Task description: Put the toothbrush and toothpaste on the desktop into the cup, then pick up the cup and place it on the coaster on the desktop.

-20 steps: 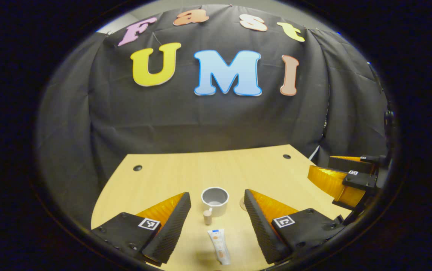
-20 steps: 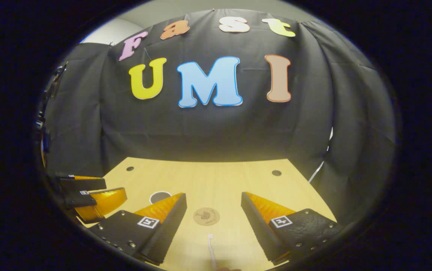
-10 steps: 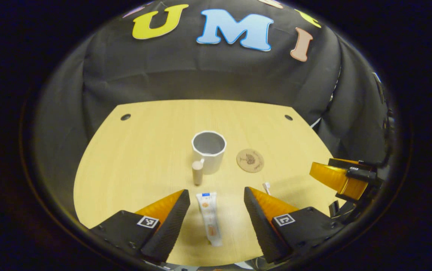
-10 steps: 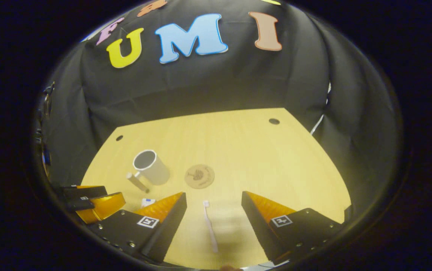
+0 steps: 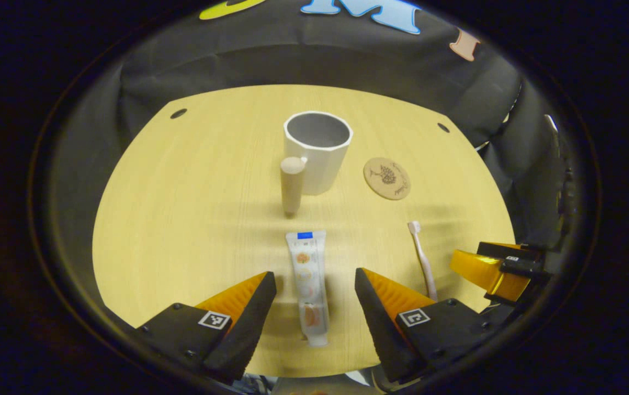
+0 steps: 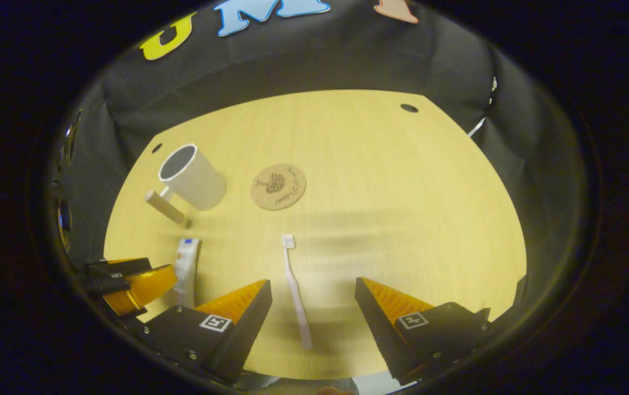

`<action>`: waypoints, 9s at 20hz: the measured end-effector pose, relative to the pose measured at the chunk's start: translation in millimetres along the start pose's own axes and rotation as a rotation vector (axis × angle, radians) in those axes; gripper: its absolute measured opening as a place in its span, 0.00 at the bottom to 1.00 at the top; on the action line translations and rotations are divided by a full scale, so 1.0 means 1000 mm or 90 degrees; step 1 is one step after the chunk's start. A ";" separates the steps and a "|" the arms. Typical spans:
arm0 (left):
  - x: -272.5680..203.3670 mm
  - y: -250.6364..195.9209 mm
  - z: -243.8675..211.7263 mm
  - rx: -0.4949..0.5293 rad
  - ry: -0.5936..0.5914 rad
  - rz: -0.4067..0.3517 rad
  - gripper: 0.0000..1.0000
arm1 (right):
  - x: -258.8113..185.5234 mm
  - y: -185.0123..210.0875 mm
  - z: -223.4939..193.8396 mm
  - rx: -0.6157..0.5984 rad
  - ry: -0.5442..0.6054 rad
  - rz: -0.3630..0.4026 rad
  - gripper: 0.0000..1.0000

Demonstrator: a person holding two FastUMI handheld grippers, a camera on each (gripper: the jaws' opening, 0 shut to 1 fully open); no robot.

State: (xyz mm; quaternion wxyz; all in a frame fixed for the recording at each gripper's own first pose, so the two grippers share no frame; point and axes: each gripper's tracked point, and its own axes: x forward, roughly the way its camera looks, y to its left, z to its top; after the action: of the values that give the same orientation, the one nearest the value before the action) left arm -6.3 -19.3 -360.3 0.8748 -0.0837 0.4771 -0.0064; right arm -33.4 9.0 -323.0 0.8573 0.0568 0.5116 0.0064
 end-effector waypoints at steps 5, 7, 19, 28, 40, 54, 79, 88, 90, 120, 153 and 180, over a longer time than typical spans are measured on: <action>0.029 0.014 -0.021 -0.023 0.071 0.026 0.96 | 0.020 0.006 -0.024 -0.024 0.111 -0.002 0.94; 0.034 0.018 -0.023 -0.024 0.090 0.035 0.96 | 0.025 0.009 -0.027 -0.031 0.137 -0.001 0.95; 0.049 0.029 -0.037 -0.013 0.175 0.082 0.95 | 0.043 0.008 -0.040 -0.077 0.234 -0.026 0.94; 0.051 0.026 -0.035 -0.024 0.217 0.089 0.94 | 0.044 0.009 -0.039 -0.062 0.286 -0.045 0.84; 0.052 0.011 -0.040 -0.037 0.236 0.087 0.30 | 0.041 -0.001 -0.041 -0.033 0.308 -0.054 0.11; -0.012 0.001 -0.002 -0.032 0.172 0.074 0.31 | 0.043 -0.002 -0.036 -0.028 0.303 -0.044 0.10; -0.044 -0.021 0.254 0.043 -0.119 0.043 0.31 | 0.044 -0.002 -0.031 -0.017 0.291 -0.049 0.10; -0.010 -0.031 0.272 0.091 -0.257 0.023 0.31 | 0.044 -0.002 -0.032 -0.016 0.297 -0.051 0.10; -0.003 -0.031 0.267 0.096 -0.272 0.030 0.31 | 0.043 -0.002 -0.032 -0.014 0.298 -0.050 0.10; 0.005 -0.015 0.219 0.109 -0.352 0.081 0.54 | 0.034 0.027 -0.006 0.032 0.221 0.012 0.07; -0.191 0.005 0.244 0.157 -0.558 0.051 0.58 | 0.049 0.040 0.004 0.063 0.231 -0.029 0.16; -0.185 0.050 0.227 0.092 -0.521 0.097 0.58 | 0.056 0.007 -0.001 0.123 0.246 -0.081 0.14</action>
State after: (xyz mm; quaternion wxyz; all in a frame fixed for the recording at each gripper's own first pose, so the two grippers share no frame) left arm 79.3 78.6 -93.2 0.9937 0.0181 0.0934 0.0587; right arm -7.7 19.9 -371.6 0.7328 0.1038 0.6670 -0.0862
